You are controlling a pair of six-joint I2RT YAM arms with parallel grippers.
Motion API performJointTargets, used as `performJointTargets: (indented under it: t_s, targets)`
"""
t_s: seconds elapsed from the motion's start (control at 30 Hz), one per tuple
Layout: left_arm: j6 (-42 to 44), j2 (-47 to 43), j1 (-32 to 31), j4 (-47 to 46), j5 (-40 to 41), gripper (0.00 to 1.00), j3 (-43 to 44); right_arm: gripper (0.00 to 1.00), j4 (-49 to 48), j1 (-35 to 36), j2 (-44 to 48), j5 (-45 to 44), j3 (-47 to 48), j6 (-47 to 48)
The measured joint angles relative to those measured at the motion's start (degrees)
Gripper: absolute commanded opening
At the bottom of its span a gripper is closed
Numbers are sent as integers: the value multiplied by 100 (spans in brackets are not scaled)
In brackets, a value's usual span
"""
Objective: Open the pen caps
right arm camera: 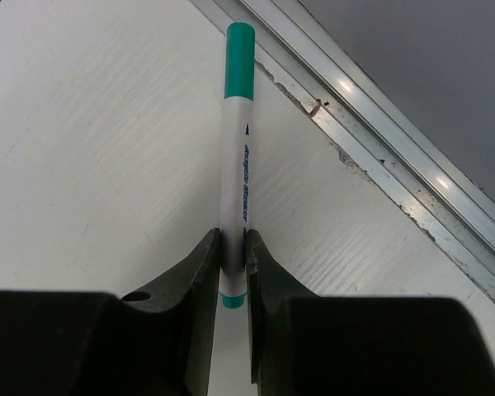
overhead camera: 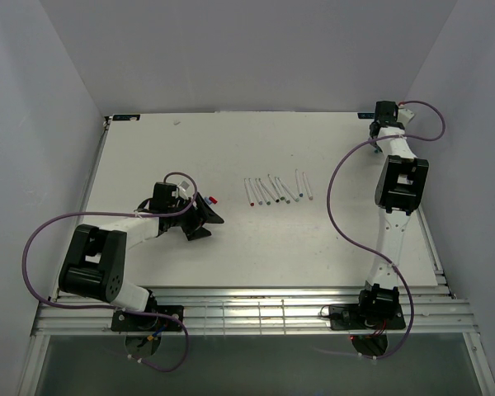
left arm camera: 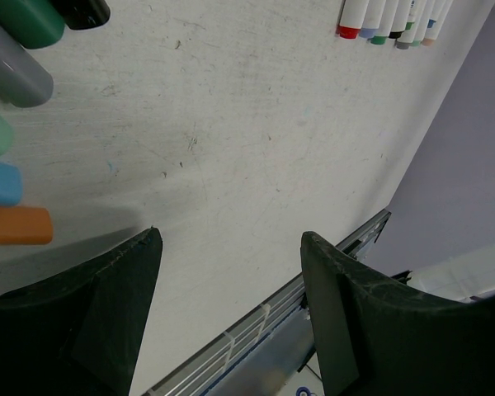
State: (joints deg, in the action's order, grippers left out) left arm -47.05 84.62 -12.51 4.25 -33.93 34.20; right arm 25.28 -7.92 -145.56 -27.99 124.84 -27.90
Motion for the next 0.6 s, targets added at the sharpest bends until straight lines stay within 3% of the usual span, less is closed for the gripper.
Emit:
performJointTargets:
  t_s: [0.27,0.6]
  targets:
    - [-37,-13,0,-2,0,78,-15,8,-24,-11,17,157,-26,11]
    - [-85,-669,0,0,37,79,-138,8,-304,63,817,866,-1228,136]
